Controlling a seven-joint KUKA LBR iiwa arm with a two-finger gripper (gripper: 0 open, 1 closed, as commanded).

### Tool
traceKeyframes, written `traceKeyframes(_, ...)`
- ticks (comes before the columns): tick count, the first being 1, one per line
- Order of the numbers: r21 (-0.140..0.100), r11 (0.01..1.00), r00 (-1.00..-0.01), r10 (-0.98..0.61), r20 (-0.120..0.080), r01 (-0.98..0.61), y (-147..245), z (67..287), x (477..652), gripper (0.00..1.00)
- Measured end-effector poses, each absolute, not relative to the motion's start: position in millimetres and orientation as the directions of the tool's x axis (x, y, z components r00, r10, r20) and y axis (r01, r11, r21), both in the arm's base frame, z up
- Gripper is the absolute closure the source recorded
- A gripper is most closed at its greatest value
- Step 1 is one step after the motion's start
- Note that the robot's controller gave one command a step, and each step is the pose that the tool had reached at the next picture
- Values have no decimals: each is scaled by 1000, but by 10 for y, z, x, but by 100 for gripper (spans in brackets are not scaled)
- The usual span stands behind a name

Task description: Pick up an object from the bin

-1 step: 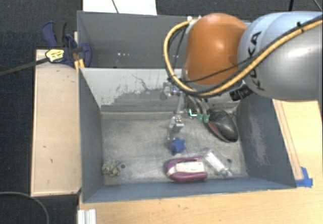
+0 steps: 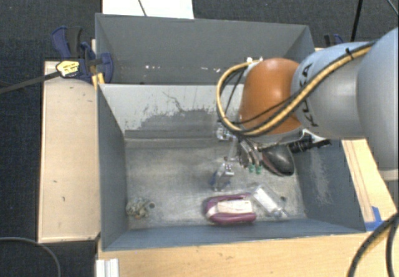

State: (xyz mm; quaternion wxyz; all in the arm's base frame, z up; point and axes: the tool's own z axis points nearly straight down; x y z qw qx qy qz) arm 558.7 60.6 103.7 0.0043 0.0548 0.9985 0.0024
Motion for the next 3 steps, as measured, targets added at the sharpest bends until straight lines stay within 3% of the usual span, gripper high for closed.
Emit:
traceKeyframes(1, 5, 993, -993, 115, -2, 115, 602, 1016, 5572, 100)
traceKeyframes(2, 0, 998, -998, -59, -11, -59, 622, 2265, 5746, 100)
traceKeyframes(3, 1, 998, -998, -56, -2, -56, 621, 2221, 5728, 0)
